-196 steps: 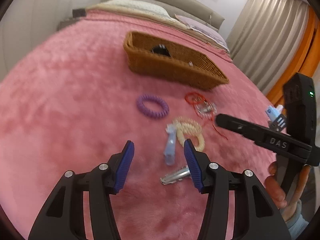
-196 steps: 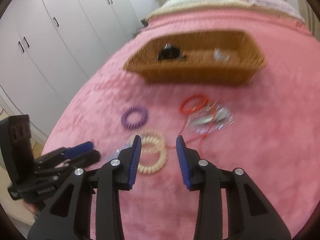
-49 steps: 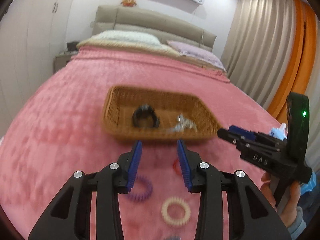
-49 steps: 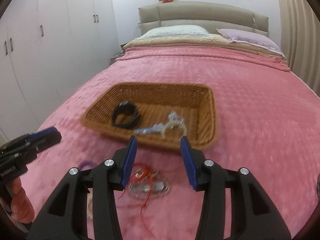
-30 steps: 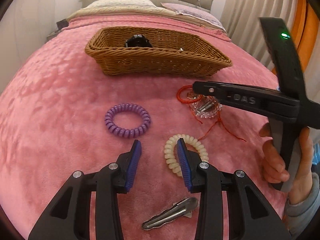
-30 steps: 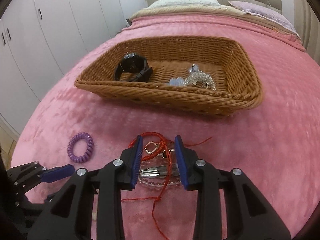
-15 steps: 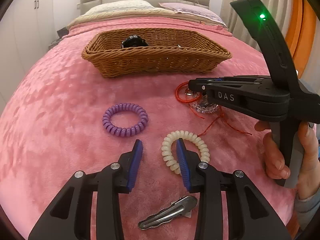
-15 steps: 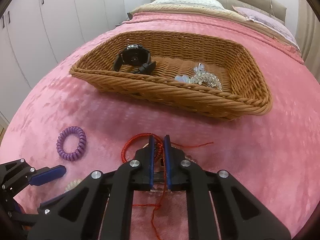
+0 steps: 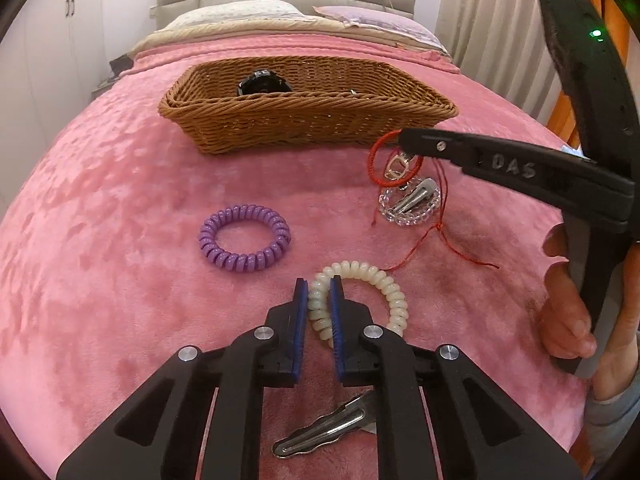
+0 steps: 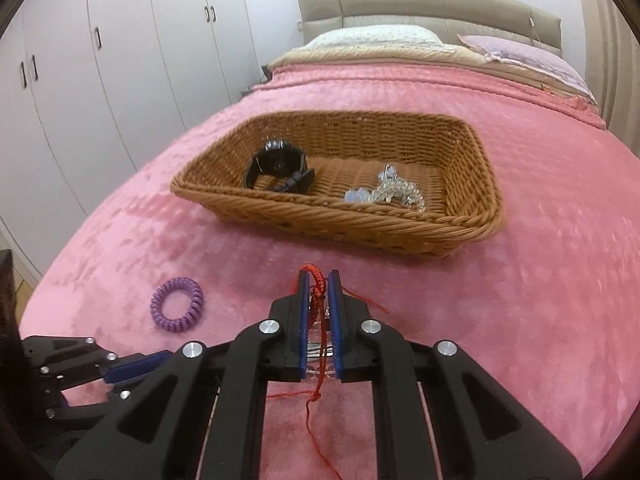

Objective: Organize jewelry

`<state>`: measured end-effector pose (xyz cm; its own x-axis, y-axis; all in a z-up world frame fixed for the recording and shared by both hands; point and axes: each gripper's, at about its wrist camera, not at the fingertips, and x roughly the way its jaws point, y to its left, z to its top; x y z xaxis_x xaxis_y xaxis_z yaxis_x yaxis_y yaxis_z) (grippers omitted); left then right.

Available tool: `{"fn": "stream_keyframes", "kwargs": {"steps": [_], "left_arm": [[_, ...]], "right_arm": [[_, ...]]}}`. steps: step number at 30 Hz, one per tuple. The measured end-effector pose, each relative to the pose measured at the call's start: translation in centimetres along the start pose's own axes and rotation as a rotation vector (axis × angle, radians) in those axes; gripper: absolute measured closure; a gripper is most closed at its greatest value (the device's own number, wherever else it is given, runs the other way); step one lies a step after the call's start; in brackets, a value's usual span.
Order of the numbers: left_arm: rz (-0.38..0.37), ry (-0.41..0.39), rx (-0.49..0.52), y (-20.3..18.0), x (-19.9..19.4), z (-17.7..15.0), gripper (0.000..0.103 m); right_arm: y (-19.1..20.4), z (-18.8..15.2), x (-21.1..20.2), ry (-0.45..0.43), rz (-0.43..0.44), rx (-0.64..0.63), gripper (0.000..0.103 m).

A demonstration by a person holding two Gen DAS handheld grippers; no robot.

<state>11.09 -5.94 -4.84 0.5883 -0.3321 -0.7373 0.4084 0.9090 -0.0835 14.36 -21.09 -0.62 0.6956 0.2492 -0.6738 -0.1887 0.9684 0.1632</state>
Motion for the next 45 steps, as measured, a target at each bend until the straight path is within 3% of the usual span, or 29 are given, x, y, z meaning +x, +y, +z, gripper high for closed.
{"fn": "stream_keyframes", "kwargs": {"steps": [3, 10, 14, 19, 24, 31, 36, 38, 45], "left_arm": [[0.014, -0.026, -0.025, 0.3, -0.4, 0.1, 0.094], [-0.033, -0.091, -0.105, 1.9, -1.5, 0.5, 0.094], [-0.054, -0.086, -0.116, 2.1, -1.4, 0.6, 0.094], [-0.057, -0.088, -0.1, 1.7, -1.2, 0.7, 0.094], [-0.064, -0.081, -0.091, 1.6, -1.0, 0.6, 0.094], [-0.078, -0.075, -0.092, 1.9, -0.9, 0.4, 0.094], [-0.081, -0.079, -0.084, 1.8, -1.0, 0.3, 0.094], [-0.082, -0.078, -0.082, 1.7, -0.9, 0.2, 0.094], [-0.084, -0.076, -0.079, 1.7, -0.9, 0.2, 0.094]], "right_arm": [[0.0, -0.1, -0.8, -0.012, 0.016, 0.005, 0.095], [0.3, -0.9, -3.0, -0.028, 0.076, 0.013, 0.095], [-0.2, -1.9, -3.5, 0.02, 0.127, 0.045, 0.095], [-1.7, -4.6, -3.8, 0.095, 0.048, 0.054, 0.095], [-4.8, -6.2, -5.0, 0.124, 0.053, 0.152, 0.095], [-6.3, -7.9, -5.9, 0.171, -0.068, 0.144, 0.094], [-6.7, -8.9, -7.6, 0.14, -0.156, 0.131, 0.094], [-7.2, -8.9, -8.1, 0.132, -0.152, 0.142, 0.086], [-8.4, -8.3, -8.6, 0.126, -0.157, 0.175, 0.084]]}}
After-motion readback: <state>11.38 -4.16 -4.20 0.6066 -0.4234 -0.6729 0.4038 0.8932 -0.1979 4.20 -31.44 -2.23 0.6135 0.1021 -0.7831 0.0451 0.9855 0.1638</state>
